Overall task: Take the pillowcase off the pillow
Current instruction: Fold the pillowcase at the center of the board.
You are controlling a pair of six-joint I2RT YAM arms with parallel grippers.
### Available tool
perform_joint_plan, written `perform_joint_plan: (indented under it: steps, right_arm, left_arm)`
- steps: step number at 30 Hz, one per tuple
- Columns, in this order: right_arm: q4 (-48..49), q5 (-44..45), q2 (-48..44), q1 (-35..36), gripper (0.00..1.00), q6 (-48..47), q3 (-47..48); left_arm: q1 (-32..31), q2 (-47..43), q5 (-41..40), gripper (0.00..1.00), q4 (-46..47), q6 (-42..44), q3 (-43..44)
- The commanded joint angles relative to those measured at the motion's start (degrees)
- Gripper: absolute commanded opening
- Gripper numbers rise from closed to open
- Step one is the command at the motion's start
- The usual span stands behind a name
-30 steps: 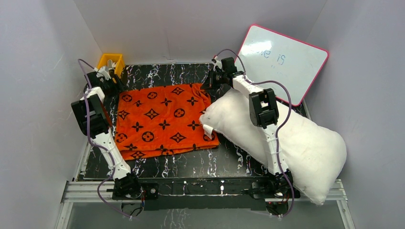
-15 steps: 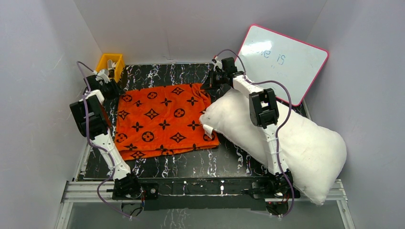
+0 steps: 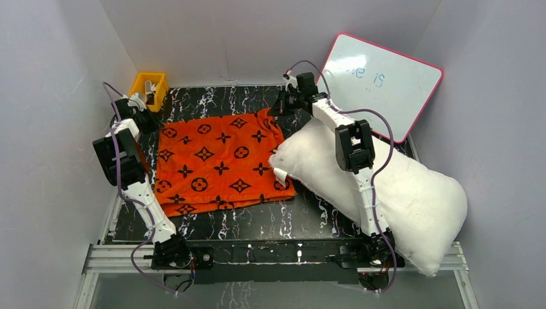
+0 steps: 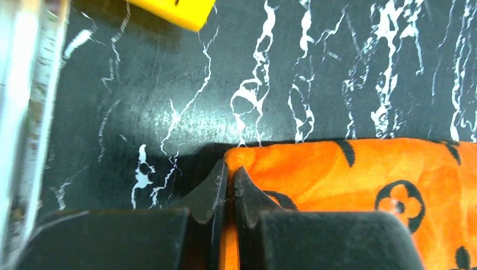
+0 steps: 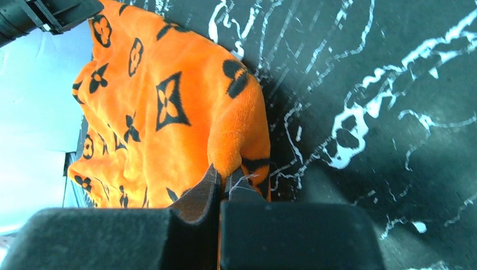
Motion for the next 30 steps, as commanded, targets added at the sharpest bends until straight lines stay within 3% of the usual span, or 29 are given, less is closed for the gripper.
perform_joint_plan:
  steps: [1,10,16,24,30]
  right_arm:
    - [5.0,0.5,-4.0,1.4,0.0,-0.3,4.3]
    - [15.6,3.8,-9.4,1.8,0.0,-0.8,5.0]
    - [13.5,4.4,-6.1,1.2,0.0,-0.7,15.5]
    - [13.4,3.3,-9.2,1.2,0.0,-3.5,10.1]
    - [14.3,1.4,-16.4,1.8,0.0,-6.8,-2.0]
  left_arm:
    - [0.2,-11.1,-4.6,0.0,-0.9,-0.5,5.3]
    - [0.2,-15.2,-11.8,0.0,2.2,-0.9,14.1]
    - [0.3,-12.0,-10.5,0.0,0.0,-0.1,19.8]
    - [0.8,-15.4,-9.8,0.0,6.4,2.6,8.8]
    - [1.3,-18.6,-10.3,0.0,13.9,4.1,-1.9]
